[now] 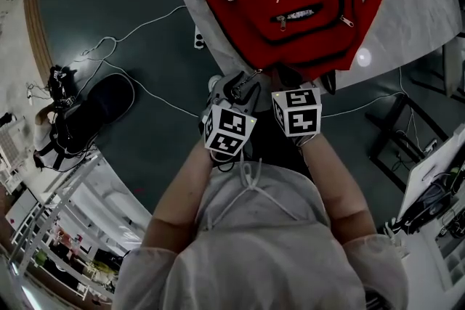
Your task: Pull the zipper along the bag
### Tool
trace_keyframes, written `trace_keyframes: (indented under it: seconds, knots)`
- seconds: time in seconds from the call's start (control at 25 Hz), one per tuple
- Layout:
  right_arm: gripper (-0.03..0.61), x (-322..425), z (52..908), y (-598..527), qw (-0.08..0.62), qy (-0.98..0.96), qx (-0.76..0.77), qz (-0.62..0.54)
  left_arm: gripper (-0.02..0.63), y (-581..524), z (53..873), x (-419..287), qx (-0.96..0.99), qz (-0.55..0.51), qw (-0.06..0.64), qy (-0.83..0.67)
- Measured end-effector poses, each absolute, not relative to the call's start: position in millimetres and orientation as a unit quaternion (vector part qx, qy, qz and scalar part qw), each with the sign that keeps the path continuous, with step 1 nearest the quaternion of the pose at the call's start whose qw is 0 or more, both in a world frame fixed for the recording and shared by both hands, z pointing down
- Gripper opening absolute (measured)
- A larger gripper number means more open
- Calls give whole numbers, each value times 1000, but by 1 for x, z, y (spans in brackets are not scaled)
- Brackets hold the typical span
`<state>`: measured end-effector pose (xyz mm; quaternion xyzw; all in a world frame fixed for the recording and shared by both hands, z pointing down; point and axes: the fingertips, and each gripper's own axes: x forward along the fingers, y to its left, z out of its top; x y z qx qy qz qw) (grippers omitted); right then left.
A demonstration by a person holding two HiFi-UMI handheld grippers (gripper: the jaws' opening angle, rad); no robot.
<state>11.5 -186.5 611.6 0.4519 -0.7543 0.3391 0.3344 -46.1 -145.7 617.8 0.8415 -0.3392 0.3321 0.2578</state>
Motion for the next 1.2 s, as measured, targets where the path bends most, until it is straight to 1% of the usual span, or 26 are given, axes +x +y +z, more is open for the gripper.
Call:
trace_keyframes:
  seconds: [0.24, 0.32, 0.4, 0.44, 0.52, 0.68, 1.2]
  knots:
    - [26, 10, 601, -184, 328, -756, 451, 344, 155, -147, 612, -46, 829, 344, 266, -352]
    - [26, 11, 607, -184, 326, -757, 449, 344, 132, -147, 618, -42, 828, 348, 263, -352]
    - [26, 11, 610, -184, 319, -759, 447, 349, 71, -148, 623, -42, 823, 360, 254, -359]
    - [26, 11, 609, -184, 317, -760, 447, 350, 55, -149, 623, -42, 821, 365, 247, -362]
    - [26, 11, 609, -183, 319, -761, 446, 346, 53, -149, 624, -43, 820, 369, 243, -365]
    - [26, 11, 611, -183, 326, -763, 443, 339, 32, -148, 625, -42, 816, 367, 267, -358]
    - [26, 2, 607, -184, 356, -772, 416, 323, 29, -156, 622, -66, 814, 377, 294, -329]
